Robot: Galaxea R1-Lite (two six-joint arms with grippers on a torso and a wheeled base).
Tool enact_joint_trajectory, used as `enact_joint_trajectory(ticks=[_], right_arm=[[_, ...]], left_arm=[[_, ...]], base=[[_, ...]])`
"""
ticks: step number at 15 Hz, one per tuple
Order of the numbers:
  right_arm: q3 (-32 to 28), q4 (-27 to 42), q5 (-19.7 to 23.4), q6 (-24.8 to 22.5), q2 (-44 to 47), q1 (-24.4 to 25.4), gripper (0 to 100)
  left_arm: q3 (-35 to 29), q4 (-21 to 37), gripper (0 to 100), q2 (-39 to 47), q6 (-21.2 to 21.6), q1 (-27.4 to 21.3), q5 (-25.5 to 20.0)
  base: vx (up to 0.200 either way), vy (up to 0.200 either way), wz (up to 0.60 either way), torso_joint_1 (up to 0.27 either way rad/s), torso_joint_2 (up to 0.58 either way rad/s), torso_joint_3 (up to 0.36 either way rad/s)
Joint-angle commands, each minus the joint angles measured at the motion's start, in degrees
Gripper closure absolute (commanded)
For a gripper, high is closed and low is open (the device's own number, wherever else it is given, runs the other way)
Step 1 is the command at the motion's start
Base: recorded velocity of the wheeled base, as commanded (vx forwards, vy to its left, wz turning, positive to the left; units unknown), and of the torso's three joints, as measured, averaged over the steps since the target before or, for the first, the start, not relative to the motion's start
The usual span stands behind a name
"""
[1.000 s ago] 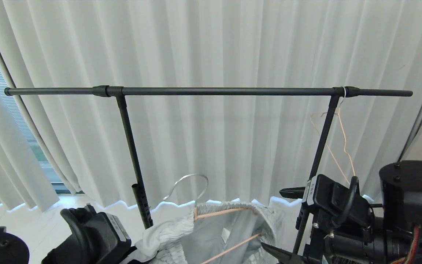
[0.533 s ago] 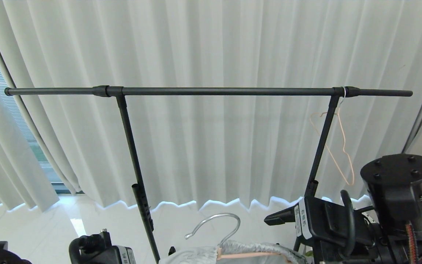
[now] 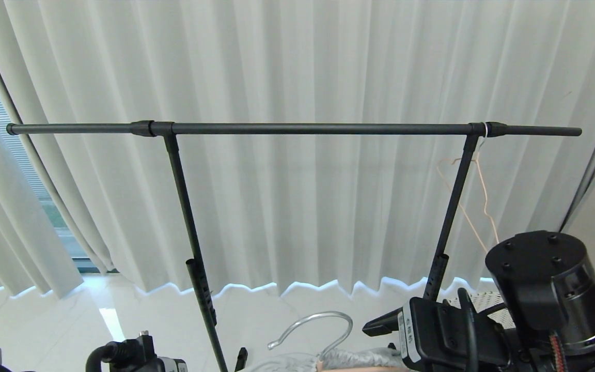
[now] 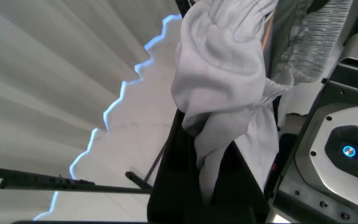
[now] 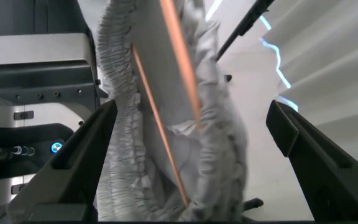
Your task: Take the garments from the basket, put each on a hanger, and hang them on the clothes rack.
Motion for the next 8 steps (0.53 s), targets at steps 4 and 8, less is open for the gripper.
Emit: enact_joint_trajectory(ticks=[4, 8], right_arm=[[0.0, 0.0, 0.1, 0.0, 0.8, 0.0, 100], [0.0, -0.1, -0.1, -0.1, 0.9, -0.2, 100]], left_arm=[[0.0, -1.4, 100, 0.2, 0.0, -0.1, 0.1], [0.1, -1.4, 100, 0.0, 0.0, -0.1, 0.1]], base=[[0.000, 0.000, 0.00, 0.000, 0.00, 0.000], [0.000, 0.000, 0.00, 0.000, 0.00, 0.000]])
